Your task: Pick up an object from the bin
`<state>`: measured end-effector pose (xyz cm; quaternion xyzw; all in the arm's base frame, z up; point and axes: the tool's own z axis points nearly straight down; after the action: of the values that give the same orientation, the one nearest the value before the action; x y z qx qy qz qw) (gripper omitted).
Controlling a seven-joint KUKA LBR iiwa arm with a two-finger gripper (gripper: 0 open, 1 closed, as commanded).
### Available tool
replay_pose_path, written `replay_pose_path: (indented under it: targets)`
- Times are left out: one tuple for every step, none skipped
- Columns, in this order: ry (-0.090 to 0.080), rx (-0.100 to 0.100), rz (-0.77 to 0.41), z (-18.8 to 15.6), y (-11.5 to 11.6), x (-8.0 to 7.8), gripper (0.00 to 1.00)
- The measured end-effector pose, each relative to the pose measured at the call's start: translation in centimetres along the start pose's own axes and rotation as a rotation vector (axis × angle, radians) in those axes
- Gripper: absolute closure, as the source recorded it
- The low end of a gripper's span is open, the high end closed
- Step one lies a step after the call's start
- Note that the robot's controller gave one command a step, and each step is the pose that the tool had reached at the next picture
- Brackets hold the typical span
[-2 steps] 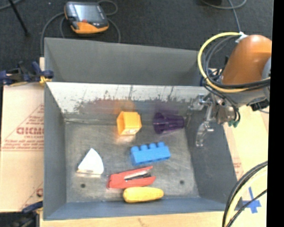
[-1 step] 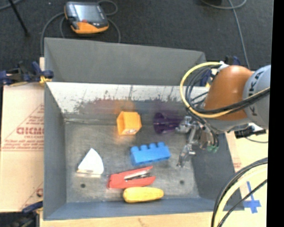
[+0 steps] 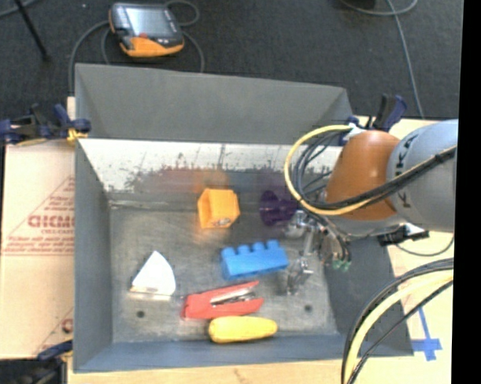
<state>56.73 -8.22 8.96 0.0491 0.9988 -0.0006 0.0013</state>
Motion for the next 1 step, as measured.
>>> replay_pose_path:
  targets:
    - [-0.005,-0.001,-0.058,0.99,4.60,-0.03,1.00]
